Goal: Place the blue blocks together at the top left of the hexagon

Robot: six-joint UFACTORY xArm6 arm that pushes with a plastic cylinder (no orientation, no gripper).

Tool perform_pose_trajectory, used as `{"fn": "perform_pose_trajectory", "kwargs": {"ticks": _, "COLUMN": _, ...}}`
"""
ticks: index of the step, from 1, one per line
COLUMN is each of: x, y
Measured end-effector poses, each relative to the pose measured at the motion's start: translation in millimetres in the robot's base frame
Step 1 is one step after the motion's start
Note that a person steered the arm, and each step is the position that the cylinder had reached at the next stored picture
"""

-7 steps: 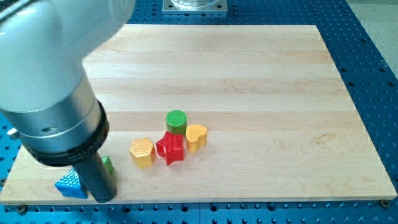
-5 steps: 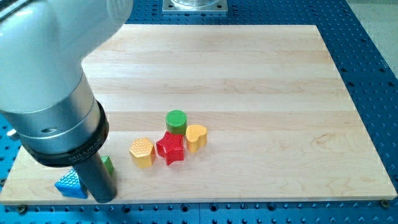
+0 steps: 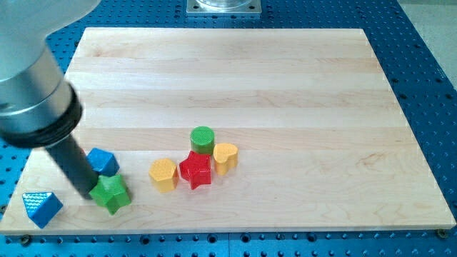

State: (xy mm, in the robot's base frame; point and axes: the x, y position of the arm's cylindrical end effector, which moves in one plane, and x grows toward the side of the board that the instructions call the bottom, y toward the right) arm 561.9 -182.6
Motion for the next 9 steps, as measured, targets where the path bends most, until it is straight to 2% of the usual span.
{"fn": "perform_pose_trajectory", "kwargs": {"ticks": 1, "x": -21.9, "y": -20.3}}
{"fn": "perform_pose_trajectory", "kwargs": {"ticks": 2, "x": -22.3, "y": -40.9}}
{"fn": "perform_pose_trajectory", "kwargs": {"ticks": 3, "x": 3.7, "y": -40.9}}
{"fn": "perform_pose_trajectory", "kwargs": {"ticks": 5, "x": 5.7, "y": -121.2}}
{"fn": "perform_pose_trajectory", "kwargs": {"ticks": 6, "x": 36.6, "y": -119.0}}
{"fn": "perform_pose_trajectory", "kwargs": {"ticks": 7, "x": 56.2, "y": -90.7}}
{"fn": "perform_pose_trajectory", "kwargs": {"ticks": 8, "x": 35.5, "y": -17.6}}
{"fn": "perform_pose_trajectory", "kwargs": {"ticks": 9, "x": -4.2, "y": 41.9}}
